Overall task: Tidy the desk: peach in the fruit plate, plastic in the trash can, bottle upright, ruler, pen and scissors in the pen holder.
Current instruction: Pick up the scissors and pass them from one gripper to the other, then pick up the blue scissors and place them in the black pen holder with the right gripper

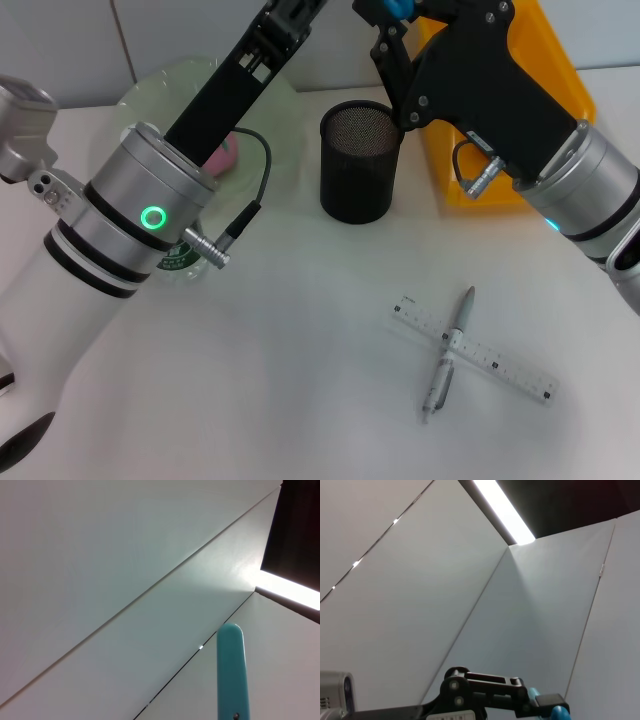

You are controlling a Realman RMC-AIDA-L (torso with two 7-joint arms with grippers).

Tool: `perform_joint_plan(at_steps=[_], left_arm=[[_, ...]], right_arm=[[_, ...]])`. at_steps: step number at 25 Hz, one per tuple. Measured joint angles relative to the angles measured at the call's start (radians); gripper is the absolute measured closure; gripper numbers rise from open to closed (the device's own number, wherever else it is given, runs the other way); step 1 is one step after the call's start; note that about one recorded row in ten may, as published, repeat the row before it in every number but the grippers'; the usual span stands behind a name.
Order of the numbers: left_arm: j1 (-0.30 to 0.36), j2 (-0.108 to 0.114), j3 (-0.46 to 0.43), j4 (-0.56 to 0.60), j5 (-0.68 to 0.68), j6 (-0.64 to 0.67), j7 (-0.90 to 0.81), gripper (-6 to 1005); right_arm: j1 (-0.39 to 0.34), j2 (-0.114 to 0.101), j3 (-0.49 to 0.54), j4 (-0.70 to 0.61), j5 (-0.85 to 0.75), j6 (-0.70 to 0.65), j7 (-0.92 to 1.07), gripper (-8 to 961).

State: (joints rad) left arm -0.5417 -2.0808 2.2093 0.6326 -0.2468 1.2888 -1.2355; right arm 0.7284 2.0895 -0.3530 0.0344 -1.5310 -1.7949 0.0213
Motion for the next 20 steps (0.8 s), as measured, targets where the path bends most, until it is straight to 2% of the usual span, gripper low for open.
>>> perform_joint_plan(at_steps=[5, 7, 12, 17, 20], left_arm=[[0.002, 0.000, -0.001, 0.001, 0.000, 0.004, 0.000, 728], [0.002, 0.000, 0.001, 0.001, 0.000, 0.007, 0.000, 485], [0.005, 0.001, 0.003, 0.002, 0.000, 0.012, 0.002, 278], [0.011, 0.002, -0.001, 0.000, 0.005, 0.038, 0.012, 215], [0.017, 0.010, -0.027, -0.023, 0.064, 0.096, 0.044, 178]], right_arm=[[-0.004, 0.000, 0.001, 0.000, 0.000, -0.011, 0.000, 868], [-0.008, 0.000, 0.002, 0.000, 0.000, -0.015, 0.000, 868], [-0.013, 0.000, 0.007, -0.001, 0.002, -0.020, 0.000, 867], [-0.031, -0.002, 0.041, -0.002, 0.004, -0.047, 0.005, 868], [-0.073, -0.007, 0.126, -0.018, 0.005, -0.095, 0.097, 868]])
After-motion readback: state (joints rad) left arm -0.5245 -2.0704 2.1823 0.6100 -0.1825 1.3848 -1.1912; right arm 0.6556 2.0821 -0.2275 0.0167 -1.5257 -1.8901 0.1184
